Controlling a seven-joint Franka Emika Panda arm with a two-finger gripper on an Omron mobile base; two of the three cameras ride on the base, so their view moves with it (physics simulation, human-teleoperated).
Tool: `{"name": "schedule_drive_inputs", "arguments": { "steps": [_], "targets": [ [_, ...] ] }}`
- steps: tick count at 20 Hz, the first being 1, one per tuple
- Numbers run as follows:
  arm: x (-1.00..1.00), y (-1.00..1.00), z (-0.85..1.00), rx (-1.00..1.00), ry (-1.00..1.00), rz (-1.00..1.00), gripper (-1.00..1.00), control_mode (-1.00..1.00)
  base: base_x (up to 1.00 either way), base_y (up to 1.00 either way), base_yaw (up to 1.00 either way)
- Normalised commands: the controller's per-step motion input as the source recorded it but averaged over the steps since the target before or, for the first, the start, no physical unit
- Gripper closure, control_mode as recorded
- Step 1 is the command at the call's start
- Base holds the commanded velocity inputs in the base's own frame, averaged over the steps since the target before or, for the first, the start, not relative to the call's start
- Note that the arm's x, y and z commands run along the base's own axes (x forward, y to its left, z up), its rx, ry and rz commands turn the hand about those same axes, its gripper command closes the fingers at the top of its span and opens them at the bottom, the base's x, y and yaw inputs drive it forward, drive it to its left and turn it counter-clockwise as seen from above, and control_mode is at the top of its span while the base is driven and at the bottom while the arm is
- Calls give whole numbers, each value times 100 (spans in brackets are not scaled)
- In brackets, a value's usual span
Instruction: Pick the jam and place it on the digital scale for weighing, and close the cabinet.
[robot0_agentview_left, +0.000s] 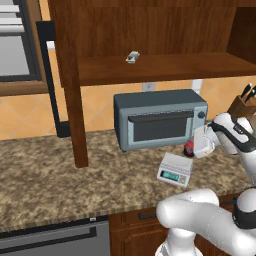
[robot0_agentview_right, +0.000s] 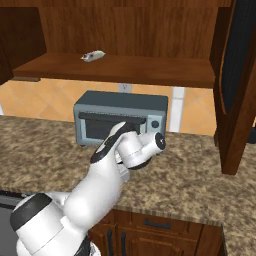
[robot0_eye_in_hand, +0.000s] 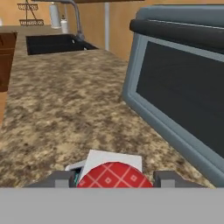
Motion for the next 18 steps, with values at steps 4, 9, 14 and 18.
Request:
{"name": "schedule_drive_inputs", "arguments": {
  "steps": [4, 9, 14, 18],
  "targets": [
    [21, 23, -25, 6, -1, 12, 100, -100, 0, 0, 0],
    [18, 46, -39, 0, 2, -4, 100, -100, 0, 0, 0],
    [14, 27, -32, 0, 1, -5, 100, -100, 0, 0, 0],
    [0, 0, -23, 0, 0, 0, 100, -100, 0, 0, 0]
  ]
}}
